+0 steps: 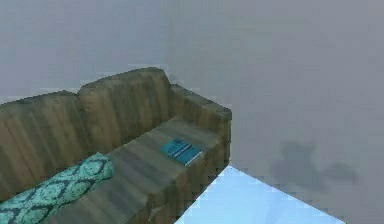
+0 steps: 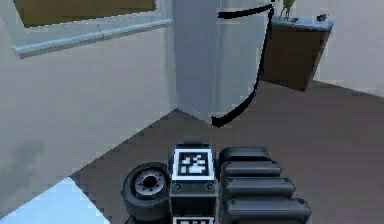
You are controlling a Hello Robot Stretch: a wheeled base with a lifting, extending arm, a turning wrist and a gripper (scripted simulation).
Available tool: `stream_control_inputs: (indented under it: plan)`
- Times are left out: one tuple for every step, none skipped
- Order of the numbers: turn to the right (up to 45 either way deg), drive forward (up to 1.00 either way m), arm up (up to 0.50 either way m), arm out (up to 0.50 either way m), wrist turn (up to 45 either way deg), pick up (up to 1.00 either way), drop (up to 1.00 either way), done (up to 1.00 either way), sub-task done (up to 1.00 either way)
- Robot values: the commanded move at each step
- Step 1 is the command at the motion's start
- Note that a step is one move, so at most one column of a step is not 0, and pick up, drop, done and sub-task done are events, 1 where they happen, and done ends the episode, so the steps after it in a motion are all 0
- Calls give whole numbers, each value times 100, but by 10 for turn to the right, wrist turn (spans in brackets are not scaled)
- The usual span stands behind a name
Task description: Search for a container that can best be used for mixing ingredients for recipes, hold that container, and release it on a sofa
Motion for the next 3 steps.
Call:
stream_control_inputs:
  plan:
    - [360, 0, 0, 0, 0, 0, 0, 0, 0]
    - [0, 55, 0, 0, 0, 0, 0, 0, 0]
    - [450, 0, 0, 0, 0, 0, 0, 0, 0]
